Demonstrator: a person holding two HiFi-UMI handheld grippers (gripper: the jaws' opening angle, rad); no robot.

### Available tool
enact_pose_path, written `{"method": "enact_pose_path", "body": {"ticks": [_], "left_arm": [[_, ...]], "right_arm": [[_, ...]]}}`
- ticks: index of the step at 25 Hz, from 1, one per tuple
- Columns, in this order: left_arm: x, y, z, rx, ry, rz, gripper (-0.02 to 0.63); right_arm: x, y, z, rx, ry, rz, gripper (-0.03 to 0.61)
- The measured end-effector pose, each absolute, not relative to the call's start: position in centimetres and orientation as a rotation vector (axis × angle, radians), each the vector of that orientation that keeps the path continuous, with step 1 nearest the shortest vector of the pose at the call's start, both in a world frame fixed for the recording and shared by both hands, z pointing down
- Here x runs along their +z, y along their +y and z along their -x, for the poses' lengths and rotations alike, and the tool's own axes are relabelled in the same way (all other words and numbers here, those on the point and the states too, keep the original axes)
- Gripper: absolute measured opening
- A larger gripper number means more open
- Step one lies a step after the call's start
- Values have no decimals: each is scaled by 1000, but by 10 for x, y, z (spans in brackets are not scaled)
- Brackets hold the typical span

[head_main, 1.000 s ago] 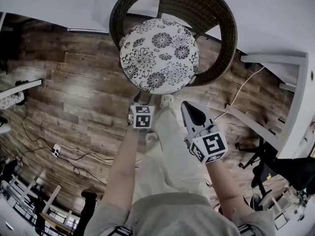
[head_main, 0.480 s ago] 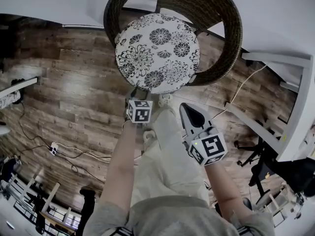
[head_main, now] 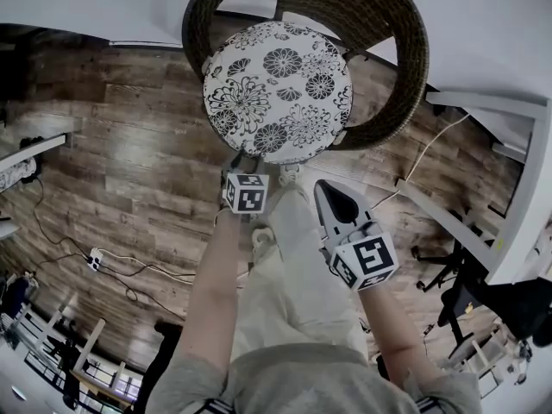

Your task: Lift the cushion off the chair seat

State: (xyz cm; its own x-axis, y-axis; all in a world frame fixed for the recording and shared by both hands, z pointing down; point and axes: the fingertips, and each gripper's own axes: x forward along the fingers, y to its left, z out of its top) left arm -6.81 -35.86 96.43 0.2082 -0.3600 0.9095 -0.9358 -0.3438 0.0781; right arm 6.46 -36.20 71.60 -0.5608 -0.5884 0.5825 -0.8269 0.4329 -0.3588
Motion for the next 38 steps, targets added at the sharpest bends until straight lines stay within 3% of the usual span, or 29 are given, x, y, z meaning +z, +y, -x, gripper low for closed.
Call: {"method": "enact_pose_path", "body": {"ticks": [2, 5, 8, 38], "left_arm": [[963, -360, 69, 1111, -1209, -1821, 181], [962, -363, 69, 1153, -1219, -1825, 71], [958, -365, 70, 1173, -1222, -1828, 41], [765, -315, 61, 982, -1313, -2016, 30]], "right_arm": [[715, -363, -64, 886, -2323, -1200, 3], [713, -362, -65, 879, -2324, -1206, 3], [708, -362, -65, 865, -2328, -1215, 3], [547, -294, -51, 608, -2447, -1341, 3]]}}
